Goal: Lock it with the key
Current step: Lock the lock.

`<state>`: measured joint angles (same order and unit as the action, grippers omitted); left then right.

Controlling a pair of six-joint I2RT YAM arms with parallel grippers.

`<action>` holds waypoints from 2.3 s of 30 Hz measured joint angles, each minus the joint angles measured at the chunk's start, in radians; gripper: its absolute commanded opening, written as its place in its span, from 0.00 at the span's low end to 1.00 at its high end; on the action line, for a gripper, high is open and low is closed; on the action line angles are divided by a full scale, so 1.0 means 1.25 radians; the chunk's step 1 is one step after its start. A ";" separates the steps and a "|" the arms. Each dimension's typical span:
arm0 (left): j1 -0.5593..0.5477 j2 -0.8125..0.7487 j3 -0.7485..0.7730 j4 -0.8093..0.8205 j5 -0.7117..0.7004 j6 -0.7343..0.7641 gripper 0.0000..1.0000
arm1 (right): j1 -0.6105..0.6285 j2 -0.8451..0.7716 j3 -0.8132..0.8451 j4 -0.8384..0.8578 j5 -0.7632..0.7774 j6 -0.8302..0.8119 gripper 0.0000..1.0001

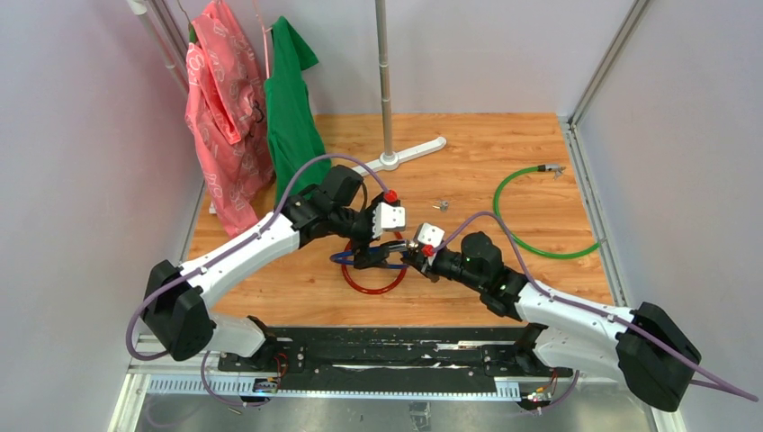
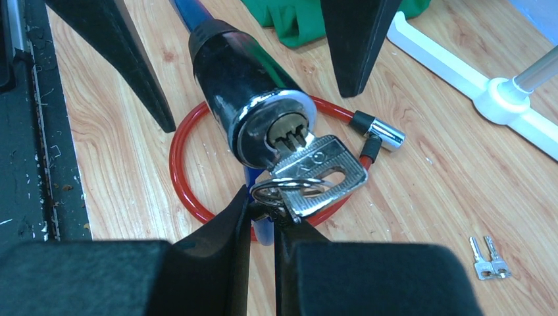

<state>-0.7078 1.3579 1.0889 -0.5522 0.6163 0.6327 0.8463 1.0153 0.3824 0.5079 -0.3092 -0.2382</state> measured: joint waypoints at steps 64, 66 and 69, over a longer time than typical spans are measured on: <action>-0.044 0.005 0.011 0.056 0.041 -0.161 0.00 | -0.009 -0.016 0.036 -0.139 -0.002 0.007 0.00; -0.044 0.005 0.012 0.043 0.048 -0.122 0.00 | -0.009 -0.016 0.036 -0.140 -0.008 0.008 0.00; -0.044 0.005 0.013 0.025 0.064 -0.068 0.00 | -0.009 -0.016 0.036 -0.141 -0.008 0.015 0.00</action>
<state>-0.7628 1.3636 1.1049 -0.5213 0.6968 0.5480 0.8345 0.9955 0.4274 0.3321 -0.3191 -0.2192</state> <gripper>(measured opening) 0.238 0.153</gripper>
